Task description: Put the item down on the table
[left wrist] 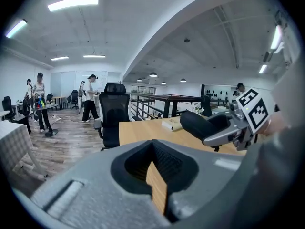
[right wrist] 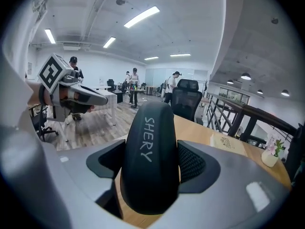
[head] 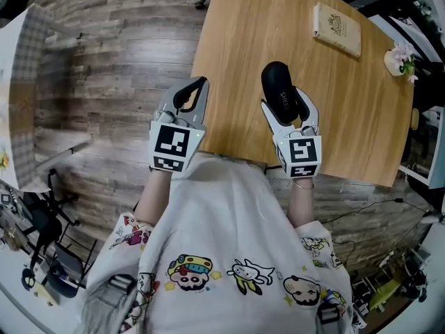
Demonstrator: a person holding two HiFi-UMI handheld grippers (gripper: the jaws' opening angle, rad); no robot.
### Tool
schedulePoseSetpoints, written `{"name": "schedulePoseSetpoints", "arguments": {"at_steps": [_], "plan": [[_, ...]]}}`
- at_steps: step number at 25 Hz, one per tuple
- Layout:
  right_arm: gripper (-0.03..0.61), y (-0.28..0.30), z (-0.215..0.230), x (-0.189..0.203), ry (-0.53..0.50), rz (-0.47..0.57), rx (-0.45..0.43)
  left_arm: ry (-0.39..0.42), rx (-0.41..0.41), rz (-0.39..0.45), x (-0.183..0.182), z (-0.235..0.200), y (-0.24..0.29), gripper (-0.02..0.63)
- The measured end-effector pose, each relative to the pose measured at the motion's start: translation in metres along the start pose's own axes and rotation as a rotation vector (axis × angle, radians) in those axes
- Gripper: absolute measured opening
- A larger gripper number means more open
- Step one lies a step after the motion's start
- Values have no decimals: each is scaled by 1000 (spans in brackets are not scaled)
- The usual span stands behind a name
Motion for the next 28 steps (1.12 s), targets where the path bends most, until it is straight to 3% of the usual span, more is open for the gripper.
{"name": "schedulePoseSetpoints", "arguments": {"at_steps": [28], "plan": [[348, 98, 0, 66, -211, -347, -111, -32, 71, -116, 54, 4, 36, 0]]}}
Point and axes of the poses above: the fingertips, and each gripper's own axes: y forward along the fingers, z to its right, x out of its underside, the point moved 9 cm from there along -y, backward along the fingers, and after that the axes turned 12 degrees about -x, right-handed, at the moved point
